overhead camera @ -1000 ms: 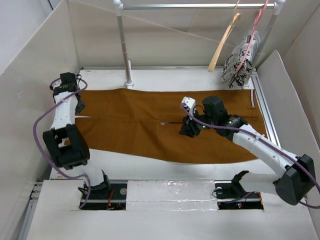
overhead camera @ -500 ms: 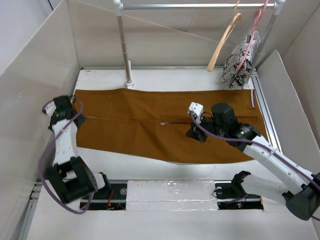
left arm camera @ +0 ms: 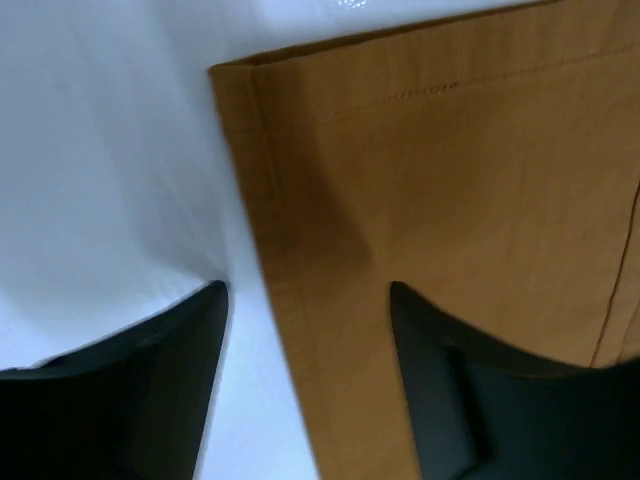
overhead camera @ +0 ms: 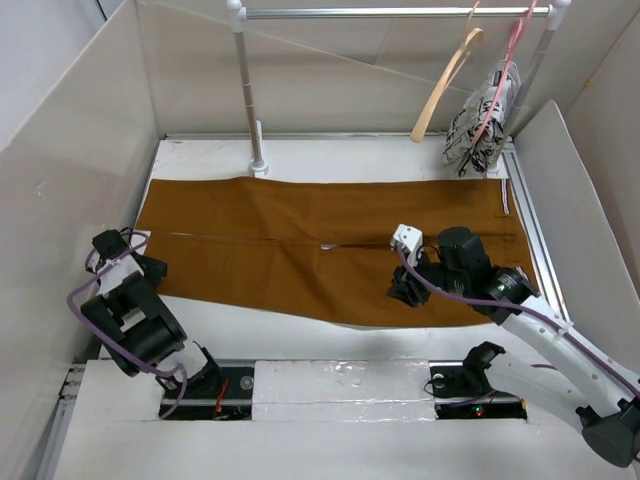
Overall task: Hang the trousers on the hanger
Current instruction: Fold the trousers at the center of the board.
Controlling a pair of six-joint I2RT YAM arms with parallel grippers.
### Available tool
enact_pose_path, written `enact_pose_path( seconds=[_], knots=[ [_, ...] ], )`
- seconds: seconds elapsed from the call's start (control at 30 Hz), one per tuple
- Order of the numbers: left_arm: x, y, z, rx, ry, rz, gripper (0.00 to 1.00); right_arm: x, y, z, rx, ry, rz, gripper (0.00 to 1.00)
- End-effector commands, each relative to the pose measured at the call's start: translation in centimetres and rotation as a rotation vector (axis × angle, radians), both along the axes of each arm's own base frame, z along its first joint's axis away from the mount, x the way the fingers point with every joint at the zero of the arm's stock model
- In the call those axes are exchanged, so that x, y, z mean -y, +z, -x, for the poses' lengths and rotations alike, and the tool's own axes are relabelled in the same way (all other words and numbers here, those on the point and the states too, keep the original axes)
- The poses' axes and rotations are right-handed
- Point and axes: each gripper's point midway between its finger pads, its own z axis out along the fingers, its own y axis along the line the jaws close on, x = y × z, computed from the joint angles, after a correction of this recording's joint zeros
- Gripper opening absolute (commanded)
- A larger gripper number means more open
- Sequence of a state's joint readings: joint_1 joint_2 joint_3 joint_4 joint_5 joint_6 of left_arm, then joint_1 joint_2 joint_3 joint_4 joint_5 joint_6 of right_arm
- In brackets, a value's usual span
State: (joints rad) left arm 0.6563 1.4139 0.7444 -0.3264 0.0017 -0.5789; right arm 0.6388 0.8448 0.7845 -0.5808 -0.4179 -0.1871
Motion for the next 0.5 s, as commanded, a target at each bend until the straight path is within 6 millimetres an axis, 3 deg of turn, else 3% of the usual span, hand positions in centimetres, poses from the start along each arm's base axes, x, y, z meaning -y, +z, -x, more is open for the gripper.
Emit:
enact_pose_path(
  seconds=[0.0,0.03,0.07,0.13,0.27,0.37,0.4,0.47],
  knots=[
    [0.0,-1.3,-1.7,0.052,0.000,0.036,0.54,1.4,0.2,-0.3,0.001,-0.074,-0.005,0.42],
    [-0.2,-1.6,-1.9,0.054,0.002,0.032,0.47,1.8,0.5,-0.3,0.008,-0.091,-0.013,0.42],
    [-0.1,-1.9,-1.9,0.052,0.000,0.036,0.22,2.5,0.6,-0.6,0.008,-0.121,-0.008,0.42],
    [0.2,-3.1,-1.5,0.028,0.000,0.055,0.02,3.3,1.4,-1.1,0.024,-0.157,-0.010,0.42],
    [0.0,-2.6,-1.4,0.025,-0.012,0.040,0.00,6.3,1.1,-2.0,0.004,-0.279,0.049,0.42],
    [-0.3,0.5,-1.9,0.079,-0.035,-0.001,0.00,9.3,-0.4,-2.5,-0.051,-0.410,0.116,0.45],
    [-0.6,3.1,-2.4,0.138,-0.043,-0.050,0.00,10.0,-0.9,-2.6,-0.068,-0.438,0.127,0.47],
    [-0.8,6.4,-2.2,0.178,-0.054,-0.107,0.00,11.9,-2.4,-2.6,-0.121,-0.519,0.148,0.52]
  ],
)
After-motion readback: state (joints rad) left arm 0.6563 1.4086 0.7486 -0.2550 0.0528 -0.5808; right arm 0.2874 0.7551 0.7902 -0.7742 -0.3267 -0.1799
